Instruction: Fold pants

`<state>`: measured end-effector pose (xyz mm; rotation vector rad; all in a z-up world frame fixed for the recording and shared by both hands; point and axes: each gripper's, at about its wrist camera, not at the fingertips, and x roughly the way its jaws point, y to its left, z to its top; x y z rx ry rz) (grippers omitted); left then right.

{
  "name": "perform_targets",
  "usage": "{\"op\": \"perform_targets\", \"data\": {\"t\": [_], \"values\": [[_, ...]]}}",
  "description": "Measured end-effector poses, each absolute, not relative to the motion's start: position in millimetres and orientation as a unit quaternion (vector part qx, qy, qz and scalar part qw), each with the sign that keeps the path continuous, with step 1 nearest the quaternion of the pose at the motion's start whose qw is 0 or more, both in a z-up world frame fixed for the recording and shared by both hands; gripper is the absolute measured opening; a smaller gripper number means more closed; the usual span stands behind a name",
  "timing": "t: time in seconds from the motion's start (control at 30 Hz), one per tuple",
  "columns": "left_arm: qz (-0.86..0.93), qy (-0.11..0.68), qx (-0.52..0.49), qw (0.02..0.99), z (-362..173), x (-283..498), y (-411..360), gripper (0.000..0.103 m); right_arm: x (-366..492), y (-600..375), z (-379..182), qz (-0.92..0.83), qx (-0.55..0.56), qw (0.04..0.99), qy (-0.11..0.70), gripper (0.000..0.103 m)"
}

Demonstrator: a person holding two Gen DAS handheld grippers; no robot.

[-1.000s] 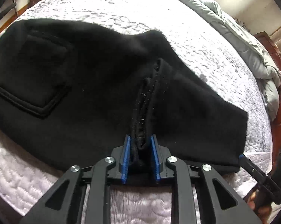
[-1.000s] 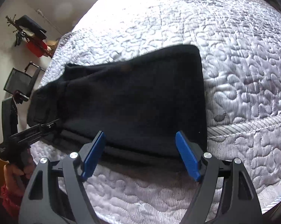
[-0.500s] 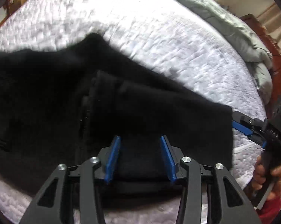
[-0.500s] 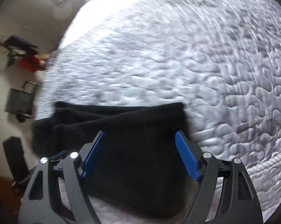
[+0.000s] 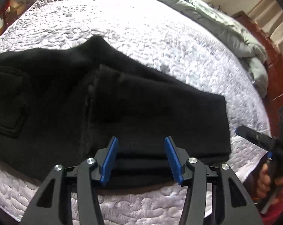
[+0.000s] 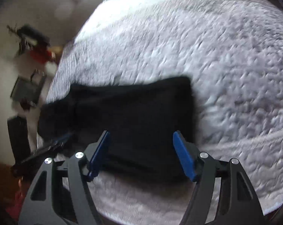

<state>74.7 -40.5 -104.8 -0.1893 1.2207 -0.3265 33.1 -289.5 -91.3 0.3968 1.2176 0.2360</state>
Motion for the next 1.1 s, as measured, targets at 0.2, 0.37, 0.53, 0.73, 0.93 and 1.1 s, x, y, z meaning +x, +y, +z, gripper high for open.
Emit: {"op": "perform_targets", "data": {"t": [0.2, 0.37, 0.53, 0.73, 0.93, 1.1], "values": [[-0.151, 0.568, -0.067, 0.806, -120, 74, -42, 0.053, 38, -280, -138, 0.071, 0.157, 0.773, 0.61, 0.074], [-0.145, 0.572, -0.105, 0.801, -105, 68, -23, 0.053, 38, -268, -125, 0.065, 0.137, 0.785, 0.601, 0.077], [-0.11, 0.536, -0.132, 0.826, -74, 47, 36, 0.065, 22, -254, -92, 0.097, 0.142, 0.805, 0.568, 0.077], [0.001, 0.539, -0.215, 0.814, -85, 31, 155, 0.065, 25, -217, -98, 0.121, 0.1, 0.799, 0.58, 0.079], [0.035, 0.535, -0.301, 0.789, -110, 28, 235, 0.065, 32, -199, -114, 0.113, 0.089, 0.787, 0.6, 0.079], [0.023, 0.517, -0.37, 0.772, -127, 47, 265, 0.065, 29, -201, -122, 0.105, 0.083, 0.786, 0.604, 0.079]]}}
